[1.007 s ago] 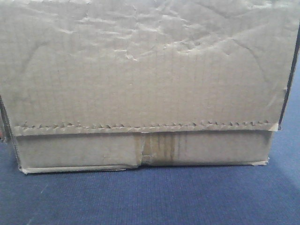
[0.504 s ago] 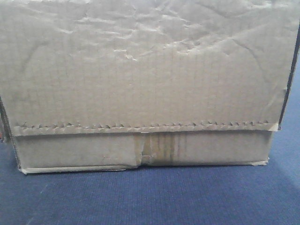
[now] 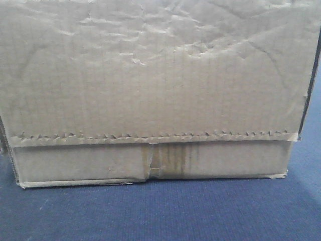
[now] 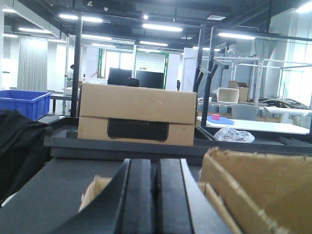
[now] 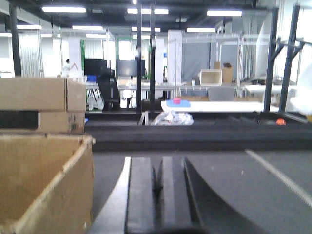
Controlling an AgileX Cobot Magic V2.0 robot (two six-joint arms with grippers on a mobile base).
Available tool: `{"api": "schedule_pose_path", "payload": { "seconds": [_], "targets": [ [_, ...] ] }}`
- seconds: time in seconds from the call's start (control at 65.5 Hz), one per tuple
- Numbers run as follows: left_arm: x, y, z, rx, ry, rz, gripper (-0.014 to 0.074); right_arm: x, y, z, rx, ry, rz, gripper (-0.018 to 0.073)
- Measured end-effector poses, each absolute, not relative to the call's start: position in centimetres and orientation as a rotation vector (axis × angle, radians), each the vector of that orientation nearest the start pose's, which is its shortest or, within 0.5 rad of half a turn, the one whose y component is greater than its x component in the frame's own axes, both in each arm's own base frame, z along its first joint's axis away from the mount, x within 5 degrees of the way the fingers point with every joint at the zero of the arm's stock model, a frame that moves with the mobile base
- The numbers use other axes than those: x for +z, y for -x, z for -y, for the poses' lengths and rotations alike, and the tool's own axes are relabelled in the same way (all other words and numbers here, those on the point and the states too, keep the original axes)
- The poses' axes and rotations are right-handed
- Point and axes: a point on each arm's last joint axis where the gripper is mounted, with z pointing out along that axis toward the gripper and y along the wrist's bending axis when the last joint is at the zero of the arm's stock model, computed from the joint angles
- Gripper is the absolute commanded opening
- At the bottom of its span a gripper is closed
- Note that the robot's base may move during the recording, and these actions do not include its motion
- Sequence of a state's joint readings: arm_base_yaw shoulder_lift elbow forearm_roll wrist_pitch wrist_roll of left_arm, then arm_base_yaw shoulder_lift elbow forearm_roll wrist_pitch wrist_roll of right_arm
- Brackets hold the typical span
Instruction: Stack two boxes on right shelf middle
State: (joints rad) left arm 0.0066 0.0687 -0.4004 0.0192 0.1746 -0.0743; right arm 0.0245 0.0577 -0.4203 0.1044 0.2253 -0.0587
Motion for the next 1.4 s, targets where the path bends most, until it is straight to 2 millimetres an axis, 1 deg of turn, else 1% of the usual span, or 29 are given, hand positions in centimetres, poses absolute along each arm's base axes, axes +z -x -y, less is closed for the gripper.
{"api": "schedule_pose_path", "payload": {
  "seconds": [0.015,0.092,0.122,0.168,0.198,0.229,0.244,0.351,0.427,0.443,0.488,0.534,0.641,0.717,0.809,0.824,0.946,1.084,1.145,1.206,1.313,1.404],
  "targets": [
    [33.5,-2.6,-0.1,-0.039,0.044,-1.322,-0.0111,33.2,-2.5,-0.3,0.073,0.008,-1.348,-0.0143],
    [35.9,-2.7,-0.1,-0.037,0.049,-1.401,-0.0087,35.6,-2.7,-0.3,0.074,0.014,-1.376,-0.0077],
    [37.2,-2.6,-0.1,-0.033,0.049,-1.417,-0.0053,36.4,-3.0,-0.3,0.072,0.016,-1.390,-0.0038],
    [38.3,-3.1,-0.1,-0.027,0.051,-1.474,0.0007,37.5,-3.6,-0.4,0.073,0.018,-1.418,0.0046],
    [39.0,-3.4,-0.1,-0.024,0.052,-1.499,0.0056,38.0,-4.1,-0.4,0.074,0.019,-1.436,0.0100],
    [39.9,-3.7,-0.2,-0.023,0.053,-1.516,0.0123,38.5,-4.5,-0.4,0.074,0.020,-1.456,0.0157],
    [40.1,-3.9,-0.2,-0.022,0.053,-1.528,0.0152,38.7,-4.8,-0.4,0.075,0.021,-1.467,0.0200],
    [41.4,-5.6,-0.2,-0.019,0.057,-1.610,0.0367,39.8,-6.7,-0.5,0.076,0.023,-1.537,0.0400],
    [41.5,-6.9,-0.1,-0.031,0.044,-1.657,0.0499,40.0,-8.2,-0.6,0.077,0.023,-1.585,0.0507],
    [41.5,-7.1,0.0,-0.034,0.041,-1.662,0.0519,40.0,-8.5,-0.6,0.077,0.023,-1.593,0.0533],
    [41.2,-7.8,0.1,-0.044,0.029,-1.696,0.0568,39.7,-9.4,-0.6,0.077,0.022,-1.626,0.0573],
    [41.0,-8.3,0.2,-0.055,0.015,-1.730,0.0603,39.5,-10.1,-0.6,0.077,0.022,-1.651,0.0569],
    [40.1,-10.2,0.6,-0.073,-0.014,-1.847,0.0601,38.8,-11.6,-0.6,0.077,0.021,-1.709,0.0569],
    [39.8,-11.7,0.9,-0.088,-0.017,-1.928,0.0601,38.6,-12.1,-0.7,0.077,0.021,-1.730,0.0569],
    [40.0,-13.5,1.2,-0.103,-0.014,-2.020,0.0601,38.4,-12.5,-0.8,0.086,0.031,-1.746,0.0569],
    [40.2,-14.1,1.2,-0.102,-0.014,-2.043,0.0601,38.4,-12.5,-0.8,0.088,0.033,-1.748,0.0569],
    [40.6,-16.8,1.5,-0.088,-0.023,-2.190,0.0601,38.2,-12.9,-1.2,0.109,0.059,-1.758,0.0569],
    [40.8,-20.5,1.4,-0.004,-0.096,-2.344,0.0601,37.9,-13.6,-1.7,0.133,0.089,-1.777,0.0569],
    [40.9,-22.1,0.7,0.036,-0.108,-2.395,0.0601,37.7,-13.9,-2.0,0.143,0.102,-1.792,0.0569],
    [41.2,-23.6,-0.5,0.080,-0.094,-2.423,0.0601,37.5,-14.2,-2.3,0.154,0.117,-1.804,0.0569],
    [41.4,-25.0,-3.5,0.157,-0.026,-2.459,0.0601,37.4,-14.4,-2.6,0.167,0.134,-1.812,0.0569],
    [41.0,-25.9,-5.8,0.204,0.016,-2.487,0.0601,37.4,-14.4,-2.8,0.176,0.146,-1.814,0.0569]
  ]
}}
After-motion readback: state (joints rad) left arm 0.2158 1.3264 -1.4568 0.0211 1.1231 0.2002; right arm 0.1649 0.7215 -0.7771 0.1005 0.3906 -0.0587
